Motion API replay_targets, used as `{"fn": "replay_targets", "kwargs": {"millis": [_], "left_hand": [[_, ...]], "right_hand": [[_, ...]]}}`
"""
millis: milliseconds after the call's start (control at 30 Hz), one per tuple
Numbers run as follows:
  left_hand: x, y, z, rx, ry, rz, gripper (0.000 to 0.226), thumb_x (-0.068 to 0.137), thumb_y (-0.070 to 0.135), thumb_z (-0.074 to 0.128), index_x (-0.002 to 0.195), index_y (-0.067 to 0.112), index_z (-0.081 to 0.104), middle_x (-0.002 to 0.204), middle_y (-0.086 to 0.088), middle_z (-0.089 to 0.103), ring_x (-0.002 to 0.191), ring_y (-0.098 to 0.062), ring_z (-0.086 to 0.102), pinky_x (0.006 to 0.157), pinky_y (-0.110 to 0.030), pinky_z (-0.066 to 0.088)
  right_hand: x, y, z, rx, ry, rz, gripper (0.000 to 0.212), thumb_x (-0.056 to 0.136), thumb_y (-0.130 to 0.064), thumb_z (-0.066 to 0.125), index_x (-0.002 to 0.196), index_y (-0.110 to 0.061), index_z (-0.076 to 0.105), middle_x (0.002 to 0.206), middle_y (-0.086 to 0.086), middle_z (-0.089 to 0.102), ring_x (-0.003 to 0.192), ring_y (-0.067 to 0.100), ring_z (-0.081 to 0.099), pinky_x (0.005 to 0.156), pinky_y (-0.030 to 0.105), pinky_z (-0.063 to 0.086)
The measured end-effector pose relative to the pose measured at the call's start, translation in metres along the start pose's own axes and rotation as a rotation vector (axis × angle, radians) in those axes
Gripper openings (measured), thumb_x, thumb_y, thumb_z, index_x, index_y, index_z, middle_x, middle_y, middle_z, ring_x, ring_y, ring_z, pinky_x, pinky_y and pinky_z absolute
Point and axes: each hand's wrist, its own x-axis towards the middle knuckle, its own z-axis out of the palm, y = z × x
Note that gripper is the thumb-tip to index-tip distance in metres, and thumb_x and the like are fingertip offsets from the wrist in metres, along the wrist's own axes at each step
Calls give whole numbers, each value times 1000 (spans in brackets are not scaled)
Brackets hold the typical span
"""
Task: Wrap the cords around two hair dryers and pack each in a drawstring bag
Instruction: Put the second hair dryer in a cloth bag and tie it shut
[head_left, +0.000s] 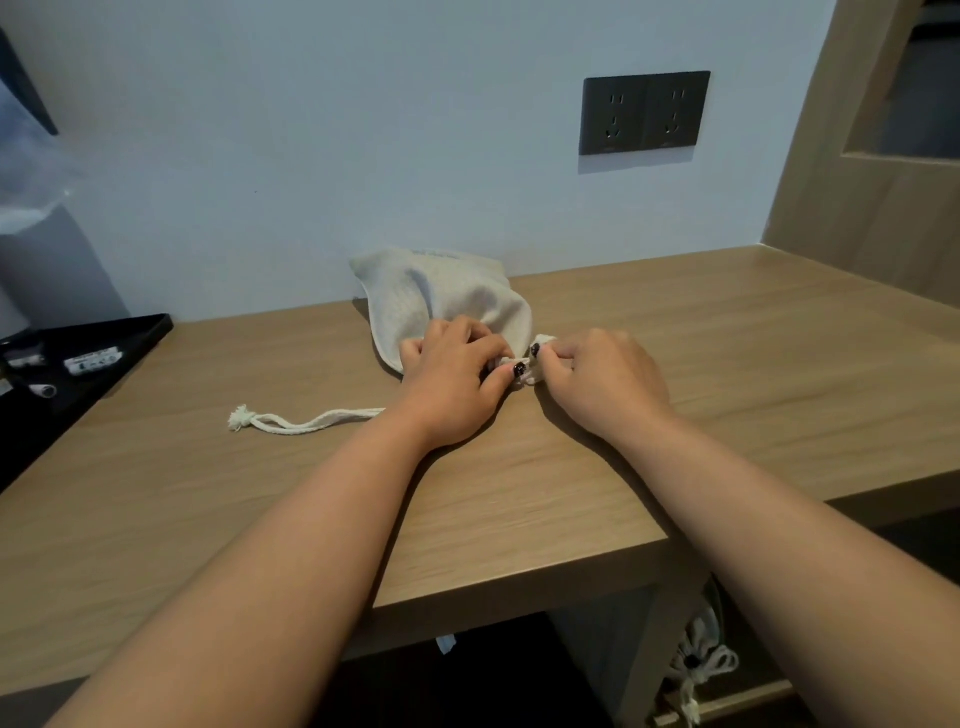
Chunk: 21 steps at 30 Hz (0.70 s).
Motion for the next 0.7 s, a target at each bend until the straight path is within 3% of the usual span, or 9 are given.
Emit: {"fn": "replay_targets", "kwargs": {"millis": [100,200,267,367,400,467,567,633,700], "left_hand": [[0,-1,-1,27,4,-4,18,95,43,49,102,36,64,117,14,47,117,-11,34,88,-33,16],[-2,-1,-3,47,5,2,19,95,43,48,102,36,64,118,13,47,117,-11,33,90,-34,17],[-6,-1,-4,33,12,-1,16,94,41,50,99,34,64,117,12,46,117,-11,34,91,-33,17],[-17,-7,-10,-79,49,-5,10,90,33,60,99,30,64,120,10,45,121,-12,35,100,-35,20],[-23,-10,-13,-130,54,-3,16,88,28,64,104,30,64,124,8,44,124,-13,34,105,-37,21],[-34,-14,-20,-251,53,-44,39,83,20,69,119,30,59,134,4,37,131,-14,30,112,-39,24],[-47,-15,-29,-366,78,-177,55,82,15,69,132,25,48,139,-2,34,135,-22,31,113,-44,32],[-54,-17,-33,-289,70,-259,54,84,17,67,135,19,48,138,-4,43,133,-24,34,111,-42,33],[-61,-19,-36,-189,27,-333,49,86,21,65,134,17,53,135,-4,52,132,-26,35,110,-41,32]], "right_hand": [[-2,-4,-3,-84,20,36,35,94,-40,44,93,-22,74,91,12,68,88,37,60,65,32,36],[-4,-5,-5,-114,20,92,36,94,-42,44,96,-24,75,95,12,69,92,37,61,68,33,38],[-5,-4,-6,-101,27,23,35,93,-39,45,89,-21,75,94,11,67,92,36,61,68,33,40],[-9,0,-11,149,-80,-177,36,93,-26,51,61,-14,64,77,3,54,73,20,53,65,31,36],[-10,-1,-16,294,-120,-166,39,91,-22,54,53,-15,57,69,0,49,64,14,48,63,29,33],[-13,1,-26,662,-176,27,40,84,-16,61,45,-18,53,63,3,50,56,13,44,61,27,34],[-20,4,-37,1035,-226,287,27,82,-18,65,62,-1,67,71,19,53,65,27,48,59,38,43],[-27,4,-43,1075,-226,331,31,86,-22,67,80,9,68,73,17,54,66,28,47,54,32,46],[-35,2,-48,966,-218,313,26,86,-22,67,77,3,71,69,10,58,62,21,50,53,26,46]]}}
